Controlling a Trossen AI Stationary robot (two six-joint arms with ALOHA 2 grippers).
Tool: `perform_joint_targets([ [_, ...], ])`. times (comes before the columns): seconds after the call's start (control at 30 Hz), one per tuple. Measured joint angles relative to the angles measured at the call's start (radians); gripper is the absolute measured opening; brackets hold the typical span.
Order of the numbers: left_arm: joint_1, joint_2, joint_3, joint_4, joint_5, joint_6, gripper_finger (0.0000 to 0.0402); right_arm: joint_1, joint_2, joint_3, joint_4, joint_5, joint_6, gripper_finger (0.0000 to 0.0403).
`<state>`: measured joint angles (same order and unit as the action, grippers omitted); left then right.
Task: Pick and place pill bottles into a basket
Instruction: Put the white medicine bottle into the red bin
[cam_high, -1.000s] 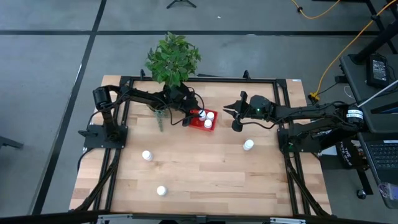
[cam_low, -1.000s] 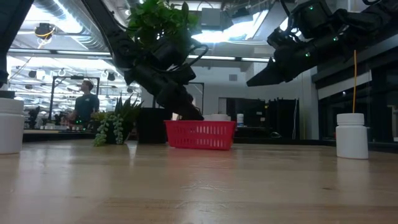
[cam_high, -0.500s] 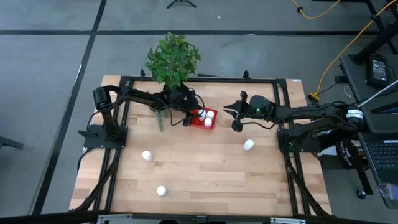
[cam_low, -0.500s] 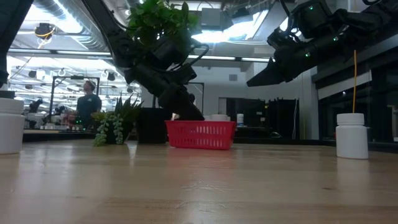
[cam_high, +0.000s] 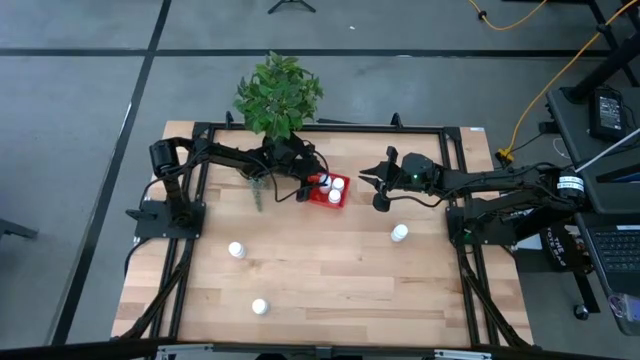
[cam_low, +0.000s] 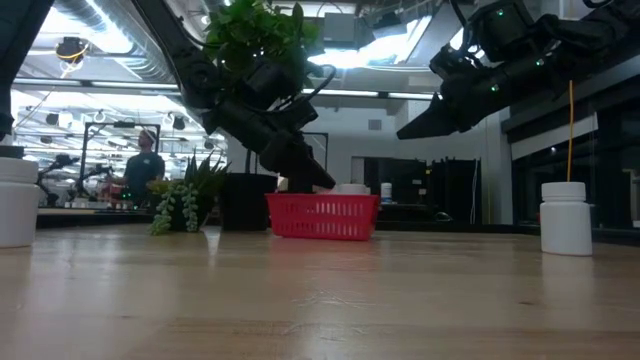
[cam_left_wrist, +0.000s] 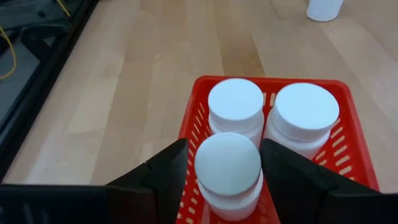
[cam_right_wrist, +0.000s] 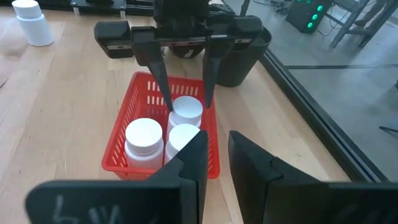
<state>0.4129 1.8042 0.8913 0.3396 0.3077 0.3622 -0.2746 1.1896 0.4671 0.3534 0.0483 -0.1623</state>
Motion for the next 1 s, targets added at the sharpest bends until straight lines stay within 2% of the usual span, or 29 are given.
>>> perform_joint_targets([
  [0.23, -0.005, -0.010, 0.000, 0.003, 0.000, 0.000, 0.0193, 0.000, 0.000, 0.000, 0.000, 0.000, 0.000, 0.0068],
  [0.5, -0.039, -0.113, 0.000, -0.005, 0.007, 0.016, 0.0191, 0.000, 0.000, 0.000, -0.013, 0.000, 0.000, 0.0068],
  [0.63, -0.065, -0.205, 0.001, -0.105, 0.009, 0.142, 0.0191, 0.000, 0.000, 0.000, -0.026, 0.000, -0.012, 0.0068],
  [0.73, -0.073, -0.291, 0.000, -0.211, 0.007, 0.157, 0.0189, 0.010, 0.000, 0.000, -0.026, 0.001, -0.050, 0.0068],
  [0.87, -0.071, -0.400, 0.000, -0.386, 0.013, 0.135, 0.0167, 0.027, -0.002, 0.000, -0.034, 0.000, -0.056, 0.0068],
  [1.0, -0.080, -0.471, 0.000, -0.474, 0.026, 0.133, 0.0109, 0.052, -0.021, -0.001, -0.062, 0.002, -0.054, 0.0068],
])
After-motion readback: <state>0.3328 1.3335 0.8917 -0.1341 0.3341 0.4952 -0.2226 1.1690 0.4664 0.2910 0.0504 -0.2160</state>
